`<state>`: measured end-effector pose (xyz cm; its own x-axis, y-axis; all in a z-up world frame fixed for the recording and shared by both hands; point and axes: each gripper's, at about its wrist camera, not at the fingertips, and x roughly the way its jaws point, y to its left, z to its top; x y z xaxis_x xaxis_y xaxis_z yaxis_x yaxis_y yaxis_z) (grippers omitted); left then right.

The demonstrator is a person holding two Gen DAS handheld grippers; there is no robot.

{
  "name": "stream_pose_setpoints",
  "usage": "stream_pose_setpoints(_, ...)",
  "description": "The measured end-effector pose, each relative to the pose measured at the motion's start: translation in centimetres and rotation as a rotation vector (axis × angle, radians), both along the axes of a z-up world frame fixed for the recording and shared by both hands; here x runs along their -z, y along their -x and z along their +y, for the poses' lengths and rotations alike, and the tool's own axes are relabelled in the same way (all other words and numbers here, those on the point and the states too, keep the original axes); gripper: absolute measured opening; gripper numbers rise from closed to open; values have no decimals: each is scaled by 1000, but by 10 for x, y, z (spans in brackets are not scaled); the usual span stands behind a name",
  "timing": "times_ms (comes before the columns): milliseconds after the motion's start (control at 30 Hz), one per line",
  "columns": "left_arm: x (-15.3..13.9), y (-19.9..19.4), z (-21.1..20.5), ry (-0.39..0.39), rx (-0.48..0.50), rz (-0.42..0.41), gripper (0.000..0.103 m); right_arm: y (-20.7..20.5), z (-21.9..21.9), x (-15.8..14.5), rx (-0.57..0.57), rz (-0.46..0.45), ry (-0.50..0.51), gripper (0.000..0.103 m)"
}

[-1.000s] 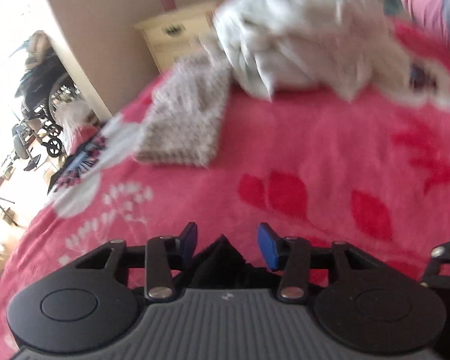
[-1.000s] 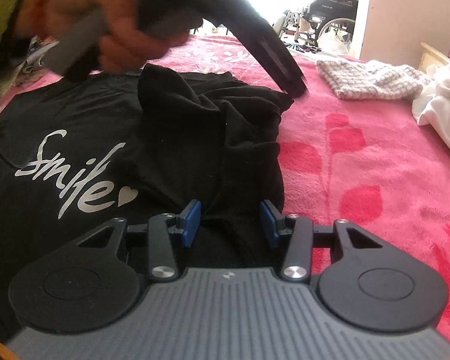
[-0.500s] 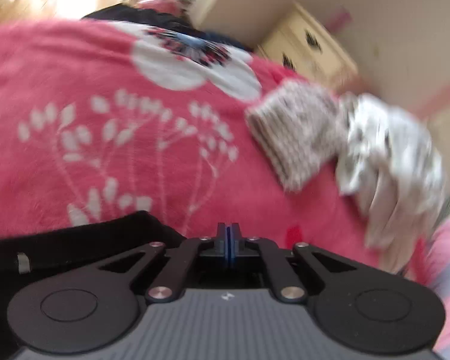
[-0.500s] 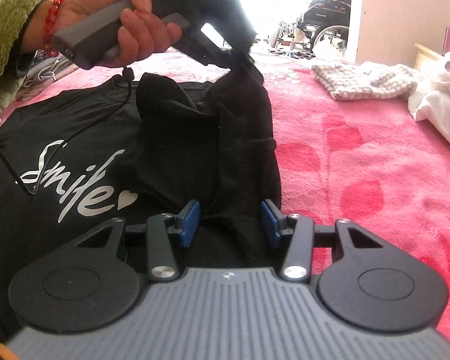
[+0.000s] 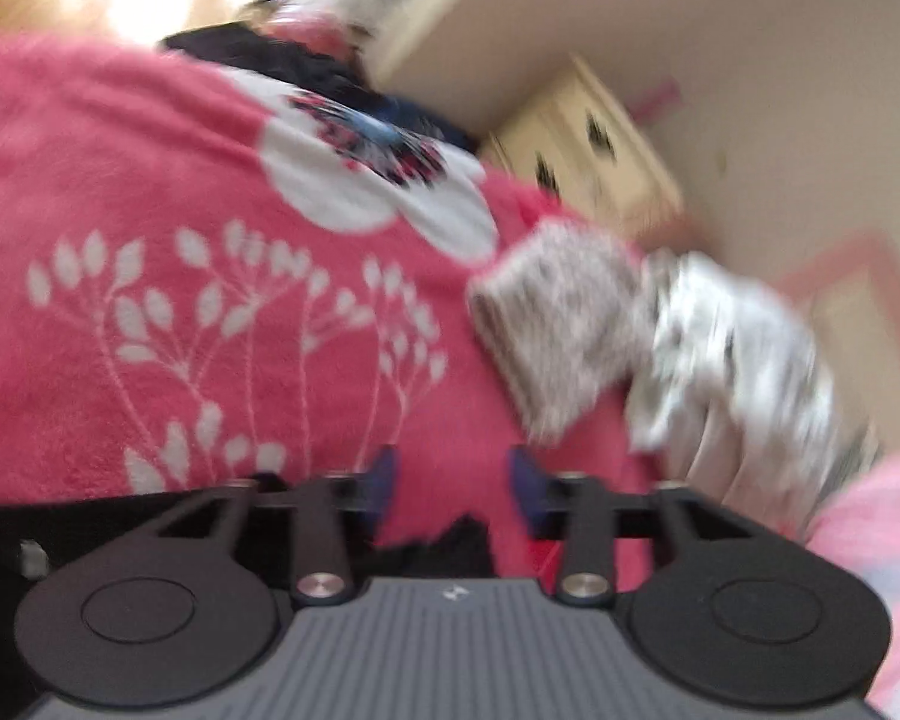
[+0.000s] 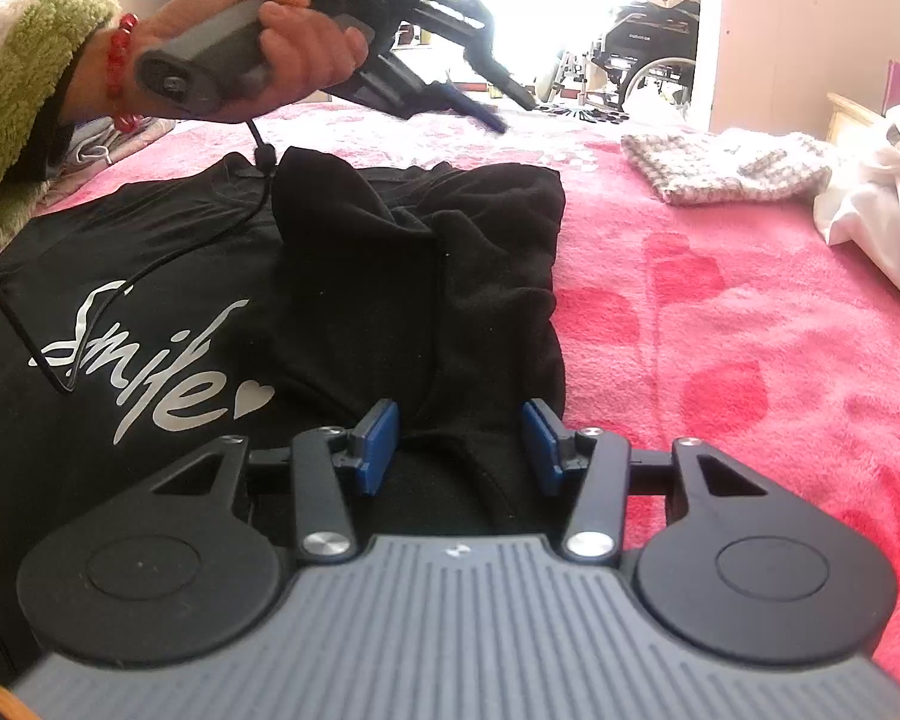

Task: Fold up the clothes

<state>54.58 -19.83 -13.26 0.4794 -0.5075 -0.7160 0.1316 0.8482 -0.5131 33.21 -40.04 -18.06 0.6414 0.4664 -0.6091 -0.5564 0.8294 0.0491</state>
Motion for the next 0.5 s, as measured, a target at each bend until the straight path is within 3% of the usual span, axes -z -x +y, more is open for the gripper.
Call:
stream_pose_setpoints(100, -5, 11, -31, -138, 134, -59, 57, 0, 0, 0, 0, -3, 0, 47)
stream_pose_setpoints(167, -1, 15, -46, -183, 173, -76, 47, 1, 0, 0, 2, -6, 3, 47)
stream_pose_setpoints(200, 1, 17, -53, -205, 189, -83, 22, 1, 1, 0, 3, -8, 5, 47)
stream_pose_setpoints(233, 3, 19, -60, -226, 206, -90, 3, 2, 1, -1, 6, -13, 8, 48)
stream_pose_setpoints(367, 17, 10, -41, -76, 32, -21, 3, 9, 2, -5, 14, -42, 32, 46)
stream_pose_setpoints(500, 36, 0, -15, 73, -150, 60, 1, 13, -3, -11, 9, -15, 32, 37)
